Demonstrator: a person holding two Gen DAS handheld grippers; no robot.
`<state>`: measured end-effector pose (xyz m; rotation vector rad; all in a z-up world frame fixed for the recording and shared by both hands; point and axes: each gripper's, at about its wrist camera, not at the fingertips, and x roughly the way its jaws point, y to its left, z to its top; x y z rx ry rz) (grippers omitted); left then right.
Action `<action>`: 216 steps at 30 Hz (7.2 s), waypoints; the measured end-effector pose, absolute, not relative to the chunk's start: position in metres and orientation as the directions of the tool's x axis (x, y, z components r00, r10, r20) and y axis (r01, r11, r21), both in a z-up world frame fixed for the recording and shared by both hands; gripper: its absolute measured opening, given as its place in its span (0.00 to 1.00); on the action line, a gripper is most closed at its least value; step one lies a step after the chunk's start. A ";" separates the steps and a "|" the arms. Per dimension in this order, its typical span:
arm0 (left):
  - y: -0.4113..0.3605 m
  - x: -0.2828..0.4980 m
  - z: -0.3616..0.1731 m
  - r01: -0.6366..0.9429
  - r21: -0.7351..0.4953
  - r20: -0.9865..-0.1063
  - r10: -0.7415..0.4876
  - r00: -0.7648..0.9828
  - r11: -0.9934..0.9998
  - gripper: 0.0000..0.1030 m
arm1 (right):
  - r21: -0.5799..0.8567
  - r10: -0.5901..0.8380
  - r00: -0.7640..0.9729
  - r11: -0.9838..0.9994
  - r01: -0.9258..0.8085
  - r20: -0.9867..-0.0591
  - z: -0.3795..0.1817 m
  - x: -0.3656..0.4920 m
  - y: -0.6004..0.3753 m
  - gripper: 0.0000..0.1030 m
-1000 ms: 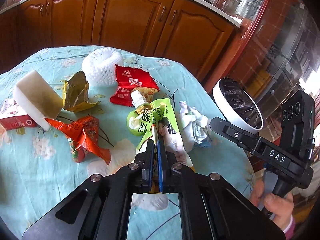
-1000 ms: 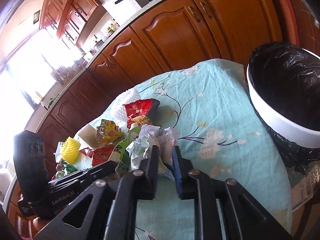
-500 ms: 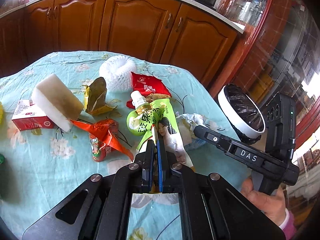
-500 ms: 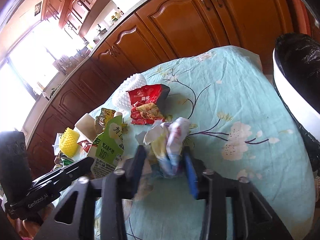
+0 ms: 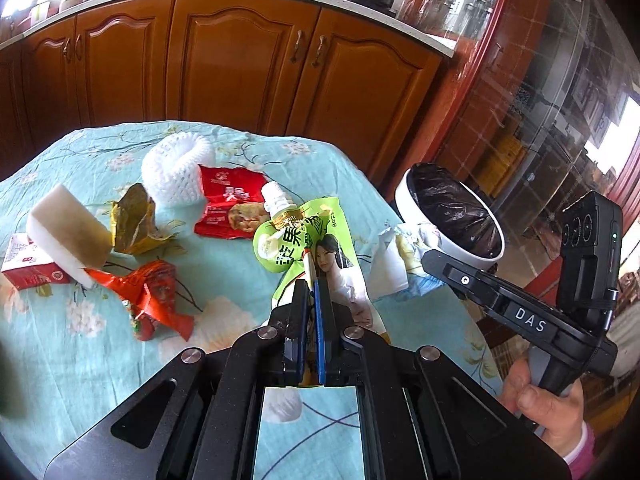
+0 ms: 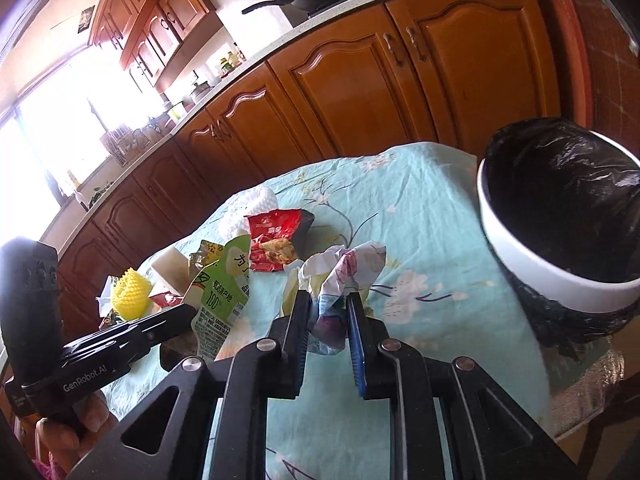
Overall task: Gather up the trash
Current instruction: 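Carry the pouch and tissue over the bin and open both tools, then move both tools back to the table toward the white foam block, then grasp the white foam block with the left tool while the right tool grasps the red snack bag, then carry the foam block and red snack bag over the bin and release both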
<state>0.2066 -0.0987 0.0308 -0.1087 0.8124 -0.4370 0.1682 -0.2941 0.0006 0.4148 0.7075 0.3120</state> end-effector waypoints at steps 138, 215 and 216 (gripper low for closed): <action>0.067 0.258 0.024 -0.057 -0.203 -0.691 -0.102 0.716 0.978 0.58 | 0.483 0.472 0.648 0.857 -0.178 -0.598 -0.006 0.240 -0.212 0.63; -0.175 0.223 0.055 0.444 -0.175 -0.652 -0.442 0.617 0.879 0.28 | 0.501 0.229 0.824 0.862 0.076 -0.519 0.016 0.129 -0.399 0.02; -0.180 0.225 0.056 0.450 -0.174 -0.651 -0.445 0.615 0.876 0.28 | 0.501 0.224 0.825 0.862 0.081 -0.519 0.016 0.129 -0.403 0.02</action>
